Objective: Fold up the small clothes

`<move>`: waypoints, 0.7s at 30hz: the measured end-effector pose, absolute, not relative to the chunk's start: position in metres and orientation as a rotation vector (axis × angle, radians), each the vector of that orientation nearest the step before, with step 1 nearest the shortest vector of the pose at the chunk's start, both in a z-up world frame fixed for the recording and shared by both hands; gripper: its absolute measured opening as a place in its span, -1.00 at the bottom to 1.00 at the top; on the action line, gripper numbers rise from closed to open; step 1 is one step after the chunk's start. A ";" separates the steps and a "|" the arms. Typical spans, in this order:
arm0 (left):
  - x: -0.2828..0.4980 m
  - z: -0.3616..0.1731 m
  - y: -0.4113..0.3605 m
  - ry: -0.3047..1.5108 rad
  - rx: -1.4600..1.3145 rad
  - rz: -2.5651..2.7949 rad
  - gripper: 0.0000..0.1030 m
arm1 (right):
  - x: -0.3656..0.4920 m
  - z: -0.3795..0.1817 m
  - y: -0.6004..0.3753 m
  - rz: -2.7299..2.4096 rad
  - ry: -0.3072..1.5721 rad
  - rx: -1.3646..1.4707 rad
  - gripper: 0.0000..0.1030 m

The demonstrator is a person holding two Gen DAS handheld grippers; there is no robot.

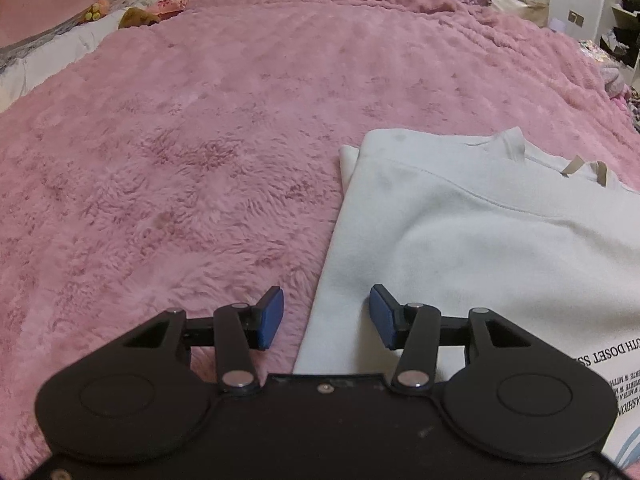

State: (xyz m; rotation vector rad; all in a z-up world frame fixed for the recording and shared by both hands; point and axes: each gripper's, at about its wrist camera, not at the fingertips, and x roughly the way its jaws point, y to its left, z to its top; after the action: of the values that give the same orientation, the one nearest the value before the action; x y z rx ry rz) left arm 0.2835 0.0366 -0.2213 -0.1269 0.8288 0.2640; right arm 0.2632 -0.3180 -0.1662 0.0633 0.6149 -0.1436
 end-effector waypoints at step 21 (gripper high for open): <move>0.286 -0.225 0.030 0.826 -0.092 0.275 -0.02 | 0.309 -0.177 -0.322 0.036 0.612 0.138 -0.27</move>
State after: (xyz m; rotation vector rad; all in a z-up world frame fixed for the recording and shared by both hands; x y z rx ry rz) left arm 0.2859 0.0305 -0.2245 -0.0922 0.8255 0.2749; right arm 0.3093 -0.3216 -0.1770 0.1378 0.6120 0.0357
